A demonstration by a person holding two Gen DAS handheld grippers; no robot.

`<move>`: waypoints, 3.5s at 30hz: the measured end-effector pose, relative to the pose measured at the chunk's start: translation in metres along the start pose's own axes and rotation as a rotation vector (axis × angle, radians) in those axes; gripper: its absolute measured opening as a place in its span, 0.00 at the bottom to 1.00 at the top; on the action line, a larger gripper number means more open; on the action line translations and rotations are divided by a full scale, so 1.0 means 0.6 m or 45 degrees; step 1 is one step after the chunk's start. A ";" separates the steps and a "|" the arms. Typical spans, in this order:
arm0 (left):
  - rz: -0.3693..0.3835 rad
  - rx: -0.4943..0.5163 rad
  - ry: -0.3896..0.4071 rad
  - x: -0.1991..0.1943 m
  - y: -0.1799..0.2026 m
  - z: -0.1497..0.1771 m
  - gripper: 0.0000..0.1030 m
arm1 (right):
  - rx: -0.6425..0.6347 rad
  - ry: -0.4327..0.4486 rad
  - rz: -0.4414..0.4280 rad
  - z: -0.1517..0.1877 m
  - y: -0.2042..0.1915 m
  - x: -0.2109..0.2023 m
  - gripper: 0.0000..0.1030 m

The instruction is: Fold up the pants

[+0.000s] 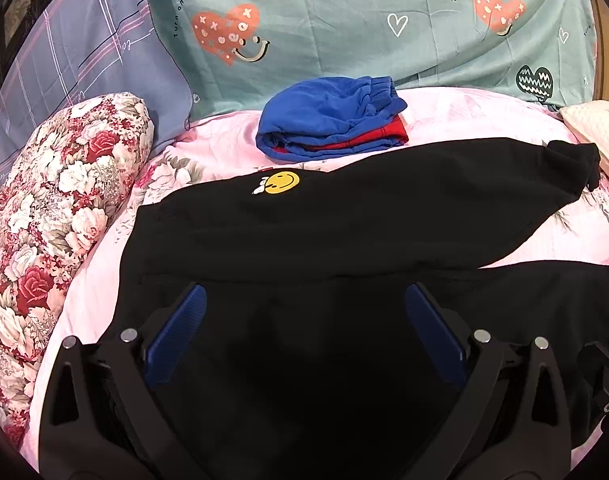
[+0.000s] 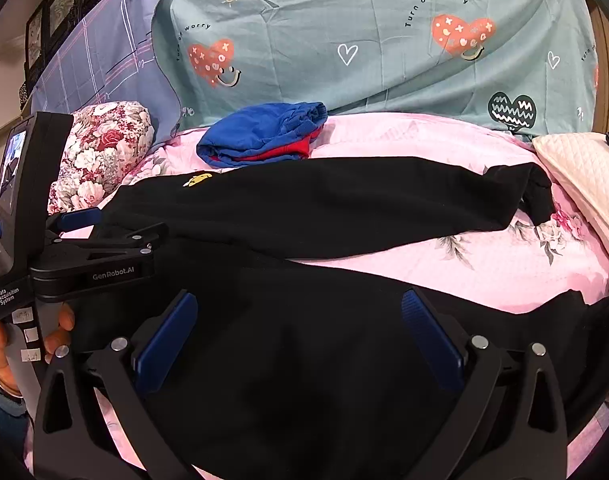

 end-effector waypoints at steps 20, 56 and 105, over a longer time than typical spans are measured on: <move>0.001 -0.002 -0.012 0.005 0.000 0.001 0.98 | -0.006 -0.017 -0.002 0.000 -0.002 0.004 0.99; 0.004 0.008 -0.023 0.013 0.003 0.007 0.98 | -0.008 -0.022 -0.004 -0.002 -0.002 0.004 0.99; 0.570 -1.027 -0.537 0.059 -0.376 0.185 0.95 | 0.085 -0.055 -0.173 -0.017 -0.017 -0.029 0.99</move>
Point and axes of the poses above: each gripper's, at about its wrist camera, not at the fingertips, and x roughly the way its jaws point, y to its right, z to its underside, the point moved 1 cm from there along x, roughly the way its jaws point, and after that the axes turned 2 degrees about x, right-handed, at the moved point
